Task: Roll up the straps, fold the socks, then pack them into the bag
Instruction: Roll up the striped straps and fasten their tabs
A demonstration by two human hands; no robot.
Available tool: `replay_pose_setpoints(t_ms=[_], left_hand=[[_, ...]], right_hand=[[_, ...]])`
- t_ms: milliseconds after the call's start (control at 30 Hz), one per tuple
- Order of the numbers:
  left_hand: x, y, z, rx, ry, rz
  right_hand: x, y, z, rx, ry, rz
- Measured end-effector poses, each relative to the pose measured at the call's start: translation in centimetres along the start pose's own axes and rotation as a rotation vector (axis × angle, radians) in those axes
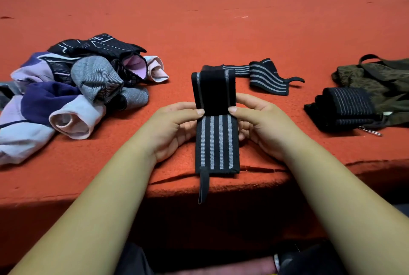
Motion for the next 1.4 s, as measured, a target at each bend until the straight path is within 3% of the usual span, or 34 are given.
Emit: replay_pose_setpoints(t_ms=[267, 367, 500, 667, 967, 1233, 1400], left_hand=[[-0.5, 0.0, 0.2, 0.059, -0.073, -0.023], [-0.6, 0.1, -0.1, -0.013, -0.155, -0.057], [0.0, -0.2, -0.1, -0.061, -0.096, 0.0], [0.3, -0.2, 0.4, -0.11, -0.039, 0.077], [-0.8, 0.3, 0.2, -0.12, -0.307, -0.115], [-1.8, -0.2, -0.2, -0.142, -0.283, 0.015], [-5.9, -1.4, -0.1, -0.143, -0.279, -0.008]], right_hand=[[0.1, 0.8, -0.8, 0.02, -0.128, 0.048], [0.0, 1.1, -0.9, 0.014, -0.088, 0.059], [0.0, 0.3, -0.5, 0.012, -0.073, -0.019], [-0.3, 0.4, -0.2, -0.008, 0.239, -0.085], [0.1, 0.1, 0.3, 0.061, 0.187, 0.17], [1.1, 0.4, -0.5, 0.119, 0.309, 0.303], [3.8, 0.6, -1.8, 0.173, 0.423, 0.543]])
Point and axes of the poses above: each hand's wrist, its own y-axis away from the middle knuckle, its own x-axis out of the back of the hand, z = x × y, the point moved 3 cm from there along -y, towards the middle knuckle, and after that the axes turned 4 degrees about z, right-handed, at the moved point
